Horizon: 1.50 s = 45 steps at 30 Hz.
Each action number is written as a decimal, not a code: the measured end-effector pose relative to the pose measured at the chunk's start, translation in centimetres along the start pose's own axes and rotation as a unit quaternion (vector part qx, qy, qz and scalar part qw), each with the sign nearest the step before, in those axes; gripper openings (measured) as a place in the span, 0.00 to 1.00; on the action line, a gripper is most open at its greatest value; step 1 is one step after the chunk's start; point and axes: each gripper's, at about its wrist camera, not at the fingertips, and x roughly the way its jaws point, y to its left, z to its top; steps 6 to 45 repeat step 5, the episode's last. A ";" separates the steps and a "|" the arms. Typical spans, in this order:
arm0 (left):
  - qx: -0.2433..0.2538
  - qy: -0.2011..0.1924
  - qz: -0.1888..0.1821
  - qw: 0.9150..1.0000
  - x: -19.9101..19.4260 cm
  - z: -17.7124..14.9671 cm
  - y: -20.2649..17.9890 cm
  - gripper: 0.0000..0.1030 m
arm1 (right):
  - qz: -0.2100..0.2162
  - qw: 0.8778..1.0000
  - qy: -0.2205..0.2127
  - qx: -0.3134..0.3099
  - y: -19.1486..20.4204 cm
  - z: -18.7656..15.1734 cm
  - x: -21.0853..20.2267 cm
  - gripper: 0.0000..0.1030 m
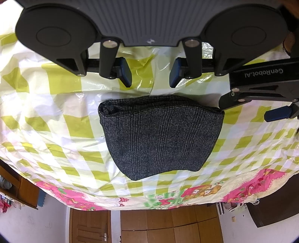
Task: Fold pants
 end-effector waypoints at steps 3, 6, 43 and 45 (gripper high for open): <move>0.005 0.001 0.003 1.000 0.1 0.0 -0.1 1.00 | 0.000 1.000 -0.001 0.002 -0.1 0.0 -0.1 0.44; 0.004 0.007 0.008 1.000 0.2 0.0 -0.1 1.00 | 0.002 1.000 -0.001 0.006 -0.2 0.0 -0.1 0.44; 0.004 0.007 0.008 1.000 0.2 0.0 -0.1 1.00 | 0.002 1.000 -0.001 0.006 -0.2 0.0 -0.1 0.44; 0.004 0.007 0.008 1.000 0.2 0.0 -0.1 1.00 | 0.002 1.000 -0.001 0.006 -0.2 0.0 -0.1 0.44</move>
